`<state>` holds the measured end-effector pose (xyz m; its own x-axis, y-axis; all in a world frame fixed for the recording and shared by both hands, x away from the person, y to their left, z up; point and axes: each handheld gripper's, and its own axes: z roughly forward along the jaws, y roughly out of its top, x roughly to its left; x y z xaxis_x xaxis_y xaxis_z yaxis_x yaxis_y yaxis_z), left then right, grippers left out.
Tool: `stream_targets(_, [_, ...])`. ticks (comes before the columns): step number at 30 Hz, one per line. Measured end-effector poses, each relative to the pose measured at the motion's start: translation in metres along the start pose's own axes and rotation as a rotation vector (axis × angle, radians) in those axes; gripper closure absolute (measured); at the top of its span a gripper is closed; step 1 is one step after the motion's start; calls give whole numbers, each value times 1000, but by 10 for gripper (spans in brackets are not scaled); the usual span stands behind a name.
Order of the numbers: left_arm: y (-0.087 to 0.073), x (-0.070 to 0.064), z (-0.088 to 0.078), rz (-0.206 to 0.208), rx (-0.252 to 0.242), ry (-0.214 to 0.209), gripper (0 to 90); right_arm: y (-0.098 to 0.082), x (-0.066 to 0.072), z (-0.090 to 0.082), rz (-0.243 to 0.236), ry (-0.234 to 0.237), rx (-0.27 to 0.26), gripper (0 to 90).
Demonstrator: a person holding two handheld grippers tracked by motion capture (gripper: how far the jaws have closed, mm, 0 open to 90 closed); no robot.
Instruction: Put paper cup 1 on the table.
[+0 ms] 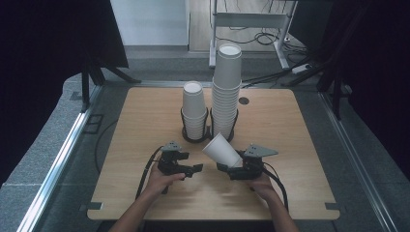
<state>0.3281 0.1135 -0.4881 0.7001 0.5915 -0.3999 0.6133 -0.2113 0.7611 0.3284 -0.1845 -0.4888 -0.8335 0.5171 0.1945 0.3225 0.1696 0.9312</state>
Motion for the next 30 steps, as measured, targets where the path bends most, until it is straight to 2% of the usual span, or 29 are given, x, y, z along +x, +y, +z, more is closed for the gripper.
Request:
stream_targets(4, [1,0,-1,-32,-27,-55,145,-2,4,4,-5,5,-6,224])
stream_targets(10, [4,0,-2,-57,-66,-106,127,-3,8,9,-11,15,-10,224])
stream_targets(13, [4,1,-3,-88,-99,-151,120,-3,10,9,0,25,-28,224])
stream_targets(16, [6,1,-3,-106,-133,-202,109,-2,13,9,-6,31,-45,225])
stream_targets(18, [7,1,-1,-111,-143,-218,101,-1,15,10,-7,38,-55,224])
stream_targets(22, [11,1,3,-143,-173,-289,62,0,20,12,-20,31,-66,225])
stream_targets(25, [17,-2,7,-154,-202,-303,49,0,23,15,-27,32,-74,226])
stream_targets(30, [20,-3,14,-182,-219,-325,20,-1,29,21,-50,30,-67,228])
